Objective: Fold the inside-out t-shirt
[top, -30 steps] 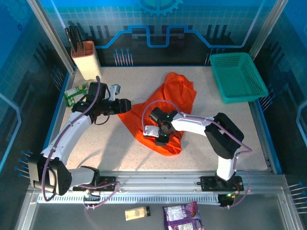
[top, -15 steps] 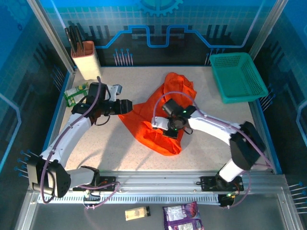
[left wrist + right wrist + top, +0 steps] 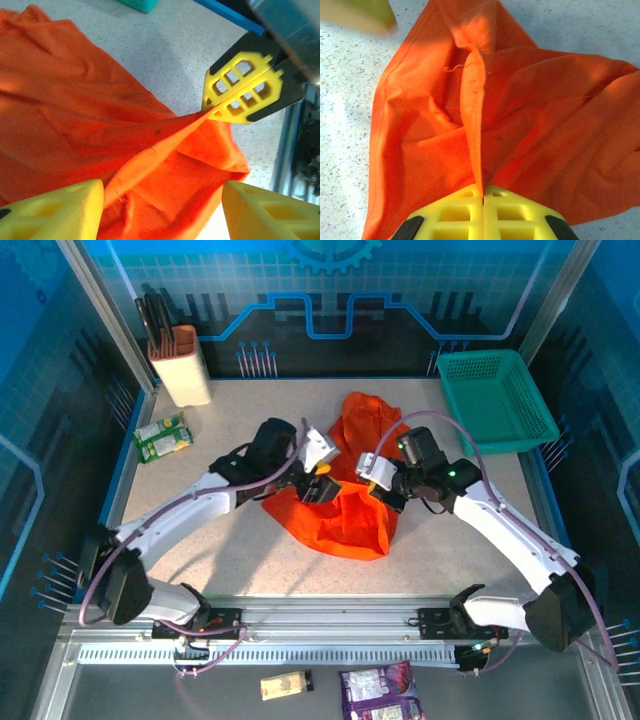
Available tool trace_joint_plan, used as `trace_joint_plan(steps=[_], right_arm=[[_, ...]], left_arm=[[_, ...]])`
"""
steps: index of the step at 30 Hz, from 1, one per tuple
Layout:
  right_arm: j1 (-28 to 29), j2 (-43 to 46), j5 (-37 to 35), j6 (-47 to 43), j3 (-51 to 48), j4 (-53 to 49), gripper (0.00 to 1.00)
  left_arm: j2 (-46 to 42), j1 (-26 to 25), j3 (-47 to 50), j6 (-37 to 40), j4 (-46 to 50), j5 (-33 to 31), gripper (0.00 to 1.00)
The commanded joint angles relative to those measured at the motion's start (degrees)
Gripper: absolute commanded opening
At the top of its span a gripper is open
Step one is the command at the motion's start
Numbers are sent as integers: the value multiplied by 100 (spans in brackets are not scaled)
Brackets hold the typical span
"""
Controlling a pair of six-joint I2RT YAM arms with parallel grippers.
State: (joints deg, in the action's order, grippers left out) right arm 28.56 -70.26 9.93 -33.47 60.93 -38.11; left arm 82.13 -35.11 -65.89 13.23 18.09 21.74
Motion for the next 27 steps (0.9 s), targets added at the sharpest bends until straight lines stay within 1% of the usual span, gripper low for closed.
trace_joint_plan(steps=[1, 4, 9, 11, 12, 14, 16, 18, 23, 25, 27], right_arm=[[-202, 251, 212, -45, 44, -27, 0], [-431, 417, 385, 108, 33, 198, 0], [-757, 548, 441, 205, 94, 347, 0], [-836, 548, 387, 201, 131, 369, 0], [-872, 549, 361, 212, 144, 395, 0], [-956, 566, 280, 233, 159, 492, 0], [-1031, 575, 171, 307, 149, 695, 0], [-1155, 536, 149, 403, 152, 882, 0], [-1399, 431, 379, 524, 241, 1068, 0], [-1472, 397, 398, 566, 305, 1084, 0], [-1592, 342, 226, 739, 357, 1174, 0]], left_arm=[[472, -182, -420, 1164, -14, -67, 65], [847, -241, -527, 1313, -218, -148, 64], [1234, -283, -733, 1272, -309, 432, 62], [1359, -301, -797, 1236, -343, 599, 56], [1420, -301, -835, 1234, -337, 636, 51], [1558, -303, -925, 1241, -283, 630, 41], [1709, -301, -1045, 1217, -233, 610, 35], [1925, -296, -1242, 1065, -234, 558, 33], [2452, -302, -1886, 706, -128, 438, 33], [2548, -299, -2065, 625, -107, 514, 23], [2622, -302, -2303, 548, -6, 611, 12]])
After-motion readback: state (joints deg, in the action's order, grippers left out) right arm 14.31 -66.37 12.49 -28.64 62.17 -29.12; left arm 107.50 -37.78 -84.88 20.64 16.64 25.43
